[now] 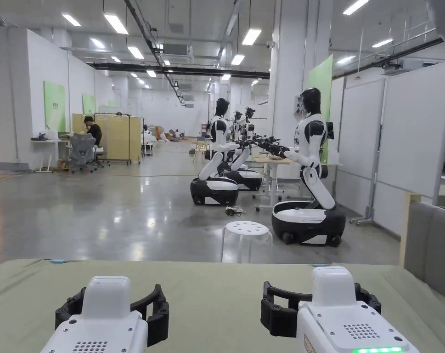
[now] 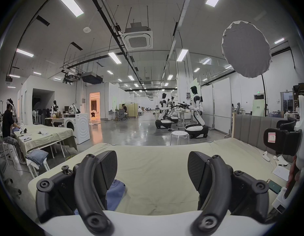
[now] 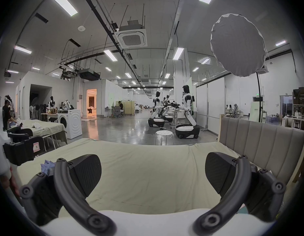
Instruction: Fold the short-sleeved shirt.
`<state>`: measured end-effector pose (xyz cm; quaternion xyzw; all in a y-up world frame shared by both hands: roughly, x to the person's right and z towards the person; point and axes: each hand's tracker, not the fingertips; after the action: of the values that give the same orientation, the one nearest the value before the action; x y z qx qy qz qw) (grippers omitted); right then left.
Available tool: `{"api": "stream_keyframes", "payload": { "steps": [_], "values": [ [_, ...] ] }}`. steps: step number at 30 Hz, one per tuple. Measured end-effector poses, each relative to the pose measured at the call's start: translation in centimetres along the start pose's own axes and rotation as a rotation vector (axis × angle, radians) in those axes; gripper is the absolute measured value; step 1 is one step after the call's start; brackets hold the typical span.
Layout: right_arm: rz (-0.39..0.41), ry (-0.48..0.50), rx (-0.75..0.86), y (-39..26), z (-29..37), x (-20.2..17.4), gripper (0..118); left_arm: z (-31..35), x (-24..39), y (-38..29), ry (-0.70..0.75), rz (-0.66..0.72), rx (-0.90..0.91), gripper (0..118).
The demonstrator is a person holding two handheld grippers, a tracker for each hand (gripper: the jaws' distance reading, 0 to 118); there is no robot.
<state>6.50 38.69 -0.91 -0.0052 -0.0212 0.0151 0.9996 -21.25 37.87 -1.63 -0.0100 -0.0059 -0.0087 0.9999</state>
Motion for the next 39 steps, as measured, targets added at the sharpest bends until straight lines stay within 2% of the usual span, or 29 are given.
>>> {"api": "stream_keyframes", "payload": {
  "steps": [12,13,14,15,16,17,18,19,21,22,24,27,29,34,39],
  "values": [
    [0.008,0.003,-0.015,-0.2,0.3,0.0,118,0.1,0.4,-0.6,-0.041,-0.022,-0.009,86],
    [0.012,0.001,-0.018,-0.2,0.4,0.0,114,0.1,0.4,-0.6,-0.041,-0.021,-0.012,85],
    [0.012,0.006,-0.018,-0.2,0.5,0.0,105,0.1,0.5,-0.6,-0.041,-0.018,-0.011,84],
    [0.007,0.015,-0.013,-0.1,0.7,0.1,83,0.3,0.5,-0.7,-0.045,-0.009,-0.006,79],
    [0.006,0.015,-0.012,-0.1,0.8,0.1,38,0.5,0.4,-0.7,-0.04,0.015,0.001,37],
    [0.033,-0.006,-0.02,0.0,0.8,-0.1,9,0.6,0.3,-0.7,-0.048,0.026,0.009,4],
    [0.094,-0.038,-0.037,0.0,0.6,-0.4,5,0.4,0.2,-0.6,-0.042,0.028,-0.004,3],
    [0.143,-0.084,-0.034,-0.1,0.7,-0.7,5,0.6,0.5,-0.7,-0.006,0.031,0.002,3],
    [0.097,-0.027,-0.023,-0.2,0.8,-0.4,5,0.7,0.3,-0.8,-0.021,0.023,0.002,3],
    [0.05,0.009,-0.031,-0.2,0.8,-0.2,5,0.9,0.2,-0.9,-0.017,0.024,0.002,3],
    [0.067,-0.015,-0.026,-0.2,0.8,-0.7,5,0.8,-0.3,-1.0,-0.009,0.03,-0.003,3],
    [0.067,0.03,-0.026,0.1,0.6,-2.1,5,1.5,-1.7,-1.2,0.027,0.015,-0.007,3],
    [0.055,0.097,-0.024,0.1,0.2,-4.1,5,2.2,-3.5,-1.3,0.067,0.017,-0.004,3],
    [0.114,0.292,-0.028,-0.8,-0.5,-12.4,5,5.1,-10.4,-2.3,0.244,0.03,-0.025,3],
    [0.09,0.475,-0.061,-2.8,-0.4,-19.1,5,7.2,-17.0,-4.9,0.353,0.068,-0.12,3]
  ]
}}
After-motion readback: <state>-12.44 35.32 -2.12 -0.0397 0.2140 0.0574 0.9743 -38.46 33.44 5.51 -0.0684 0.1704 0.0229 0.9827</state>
